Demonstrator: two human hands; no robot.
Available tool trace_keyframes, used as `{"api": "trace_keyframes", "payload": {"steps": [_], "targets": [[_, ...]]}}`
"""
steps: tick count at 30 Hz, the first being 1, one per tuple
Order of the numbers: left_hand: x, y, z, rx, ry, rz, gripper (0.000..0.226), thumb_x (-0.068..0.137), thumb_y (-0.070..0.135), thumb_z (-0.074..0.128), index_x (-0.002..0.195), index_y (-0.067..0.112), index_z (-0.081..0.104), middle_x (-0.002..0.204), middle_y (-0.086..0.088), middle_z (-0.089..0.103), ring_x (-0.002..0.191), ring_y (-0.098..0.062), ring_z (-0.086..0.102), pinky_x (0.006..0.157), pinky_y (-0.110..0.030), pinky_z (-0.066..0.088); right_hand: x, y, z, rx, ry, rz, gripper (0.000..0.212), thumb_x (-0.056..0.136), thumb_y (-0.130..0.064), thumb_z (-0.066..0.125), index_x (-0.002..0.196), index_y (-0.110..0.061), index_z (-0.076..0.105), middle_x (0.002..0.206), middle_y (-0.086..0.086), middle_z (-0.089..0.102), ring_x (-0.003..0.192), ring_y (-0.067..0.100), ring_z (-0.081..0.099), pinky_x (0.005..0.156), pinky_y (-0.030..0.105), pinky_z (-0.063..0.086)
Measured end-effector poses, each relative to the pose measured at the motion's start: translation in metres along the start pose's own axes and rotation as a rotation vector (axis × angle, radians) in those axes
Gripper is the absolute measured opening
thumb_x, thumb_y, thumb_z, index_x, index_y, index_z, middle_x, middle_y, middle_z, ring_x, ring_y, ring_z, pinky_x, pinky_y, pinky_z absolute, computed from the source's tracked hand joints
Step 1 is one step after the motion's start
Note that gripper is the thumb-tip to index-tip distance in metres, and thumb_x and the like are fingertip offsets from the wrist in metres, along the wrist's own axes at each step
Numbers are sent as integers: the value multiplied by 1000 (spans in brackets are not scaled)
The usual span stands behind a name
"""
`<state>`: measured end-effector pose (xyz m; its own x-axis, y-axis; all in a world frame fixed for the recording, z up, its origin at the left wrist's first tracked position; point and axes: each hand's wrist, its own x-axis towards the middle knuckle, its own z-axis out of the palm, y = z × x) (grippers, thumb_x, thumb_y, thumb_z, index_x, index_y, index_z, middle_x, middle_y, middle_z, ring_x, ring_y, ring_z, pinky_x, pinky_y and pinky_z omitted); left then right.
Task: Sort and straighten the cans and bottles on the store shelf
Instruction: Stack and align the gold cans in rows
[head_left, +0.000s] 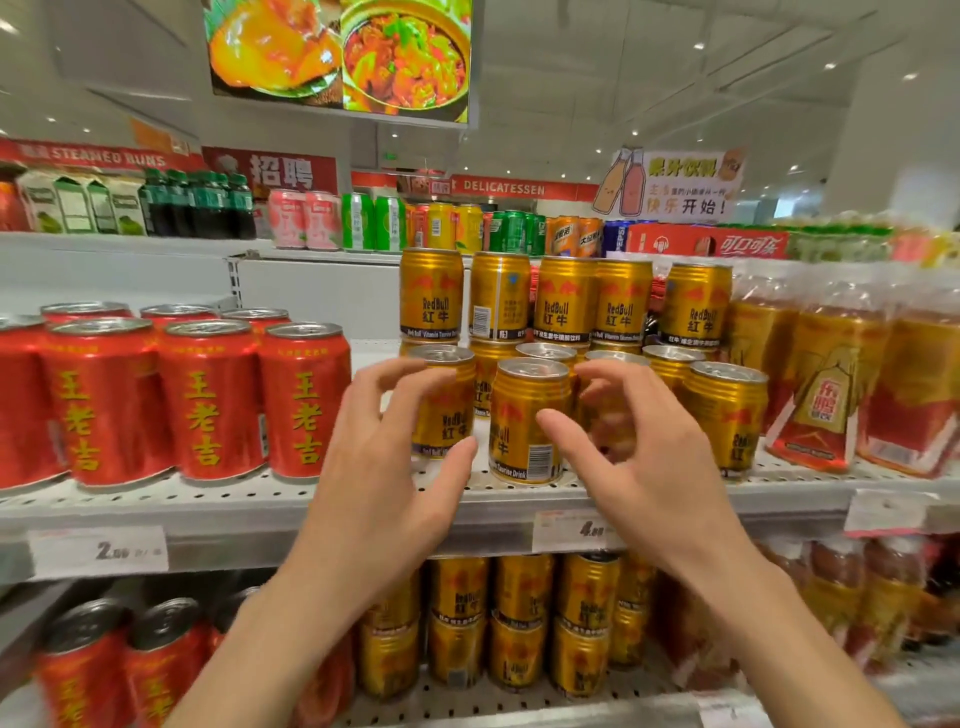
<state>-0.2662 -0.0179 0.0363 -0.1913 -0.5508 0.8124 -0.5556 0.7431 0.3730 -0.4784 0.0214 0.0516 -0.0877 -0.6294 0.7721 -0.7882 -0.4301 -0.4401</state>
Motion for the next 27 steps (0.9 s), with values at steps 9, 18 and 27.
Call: {"api": "trace_keyframes", "payload": {"steps": [9,18,27], "targets": [[42,-11,23,33,-198,-250,70,88,42,70,145,31,31,145,0,29,125,-21,53,102,-28,48,20,12,34,-87,-26,-60,80,74,-90,41,127,-30,47,117,-11,48,99,6,57,73,32,61],[33,-20,0,-185,-255,-317,81,86,33,75,148,41,23,127,25,51,108,13,58,86,-8,49,19,22,35,69,-61,-54,70,78,-78,54,131,-34,45,122,-11,47,107,4,54,82,34,60],[20,-19,-3,-315,-201,-369,85,88,35,72,154,41,18,121,42,45,108,28,49,94,-12,44,13,18,34,204,-72,15,77,78,-65,65,143,-35,39,135,-18,48,119,-5,48,89,10,47]]}}
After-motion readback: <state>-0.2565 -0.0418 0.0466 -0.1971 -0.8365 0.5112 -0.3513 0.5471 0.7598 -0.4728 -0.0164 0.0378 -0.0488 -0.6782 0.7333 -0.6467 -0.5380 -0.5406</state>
